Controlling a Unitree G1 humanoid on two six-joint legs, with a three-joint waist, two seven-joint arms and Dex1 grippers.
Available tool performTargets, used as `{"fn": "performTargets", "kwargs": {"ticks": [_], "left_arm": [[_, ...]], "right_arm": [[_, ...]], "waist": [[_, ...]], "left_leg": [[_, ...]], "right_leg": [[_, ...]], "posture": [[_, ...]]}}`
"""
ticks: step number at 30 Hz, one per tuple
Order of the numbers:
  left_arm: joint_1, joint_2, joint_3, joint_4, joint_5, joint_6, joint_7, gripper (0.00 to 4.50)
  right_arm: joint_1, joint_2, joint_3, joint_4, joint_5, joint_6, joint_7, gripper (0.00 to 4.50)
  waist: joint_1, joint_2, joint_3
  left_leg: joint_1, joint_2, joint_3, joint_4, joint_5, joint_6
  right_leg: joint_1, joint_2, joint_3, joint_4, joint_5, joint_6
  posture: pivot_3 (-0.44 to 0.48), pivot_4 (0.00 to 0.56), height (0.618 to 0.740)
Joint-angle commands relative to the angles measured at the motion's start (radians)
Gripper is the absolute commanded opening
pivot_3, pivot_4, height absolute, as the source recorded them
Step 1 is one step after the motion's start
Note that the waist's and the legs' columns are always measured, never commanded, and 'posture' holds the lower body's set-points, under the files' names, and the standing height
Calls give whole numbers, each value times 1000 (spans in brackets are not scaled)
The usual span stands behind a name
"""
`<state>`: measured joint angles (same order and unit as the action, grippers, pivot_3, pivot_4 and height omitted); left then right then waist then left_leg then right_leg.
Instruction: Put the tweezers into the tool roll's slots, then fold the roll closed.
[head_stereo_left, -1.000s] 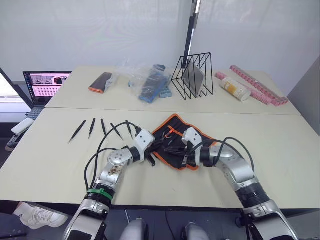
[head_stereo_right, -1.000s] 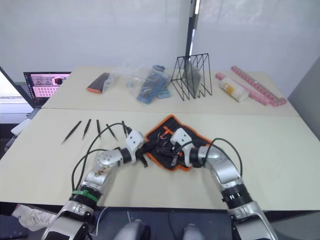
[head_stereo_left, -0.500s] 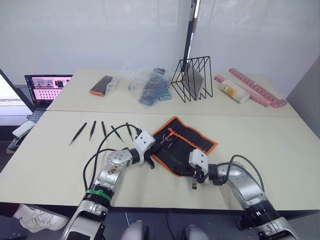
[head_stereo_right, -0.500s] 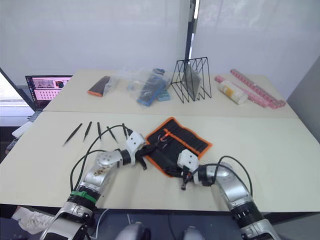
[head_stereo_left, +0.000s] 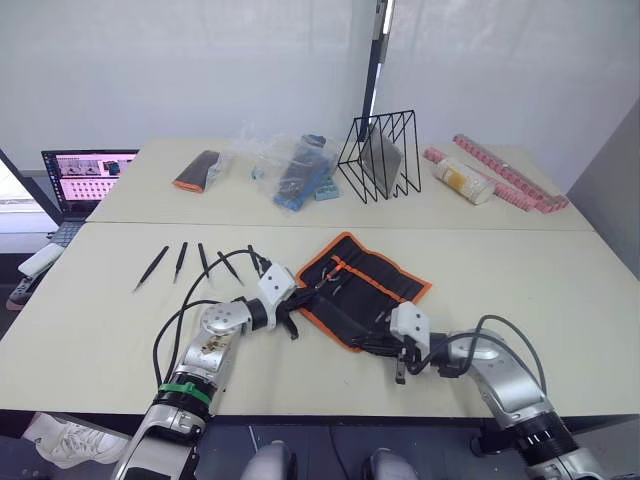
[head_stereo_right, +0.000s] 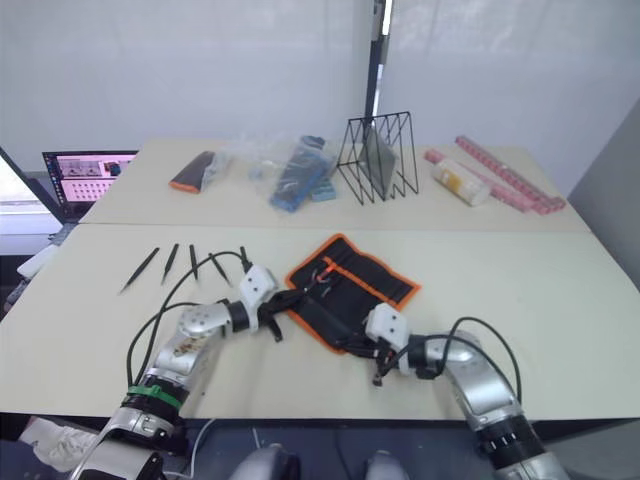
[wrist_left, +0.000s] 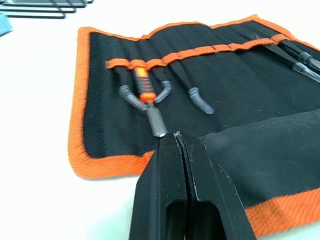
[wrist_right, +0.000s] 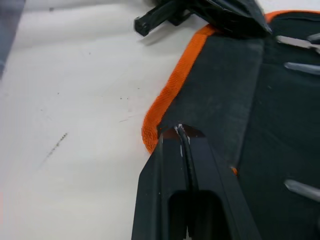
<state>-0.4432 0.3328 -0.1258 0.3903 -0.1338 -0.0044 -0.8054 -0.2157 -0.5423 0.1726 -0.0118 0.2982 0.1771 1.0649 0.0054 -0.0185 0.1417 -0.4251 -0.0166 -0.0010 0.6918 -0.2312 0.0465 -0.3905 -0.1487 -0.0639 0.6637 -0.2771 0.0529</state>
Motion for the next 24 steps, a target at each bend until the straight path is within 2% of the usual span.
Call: {"fn": "performTargets", "kwargs": {"ticks": [1,4,10,12,14,17,24], "left_arm": [[14,32,70,-72,-76,25,-34,30],[6,18,143,-151,-199,118,-44,30],[29,92,179,-270,-249,230,-70,30],[70,155,228,-307,-266,263,-74,575],[120,215,283,-328,-278,274,-75,1221],[171,248,395,-321,-340,305,-40,2183],[455,357,700,-299,-361,257,-21,4476]], "right_arm": [[-2,-19,-105,-104,124,93,-9,0],[-13,-4,-170,-87,167,130,-53,0],[-73,72,-326,43,232,130,-176,0],[-103,56,-377,135,219,65,-169,0],[-138,30,-418,232,208,17,-158,552],[-176,-14,-443,344,193,-38,-120,1507],[-310,-143,-512,744,133,-224,-83,3871]], "waist": [[1,1,5],[9,-1,10],[13,-1,13],[8,0,15],[0,2,18],[-4,3,22],[-18,3,25]], "left_leg": [[-1,0,0,0,0,0],[-5,0,-1,1,0,0],[-14,-3,0,3,0,0],[-14,-3,0,2,1,0],[-14,-3,1,2,1,0],[-14,-2,1,1,1,0],[-14,-2,3,2,0,0]], "right_leg": [[0,0,0,0,0,0],[-4,0,0,0,0,0],[-12,-2,1,0,2,1],[-13,-1,0,1,2,1],[-13,-1,1,1,2,1],[-15,1,1,3,2,0],[-15,0,2,2,2,0]], "posture": [[0,150,685],[0,150,685],[0,150,685],[0,150,685],[0,150,685],[0,150,685],[0,150,685]]}}
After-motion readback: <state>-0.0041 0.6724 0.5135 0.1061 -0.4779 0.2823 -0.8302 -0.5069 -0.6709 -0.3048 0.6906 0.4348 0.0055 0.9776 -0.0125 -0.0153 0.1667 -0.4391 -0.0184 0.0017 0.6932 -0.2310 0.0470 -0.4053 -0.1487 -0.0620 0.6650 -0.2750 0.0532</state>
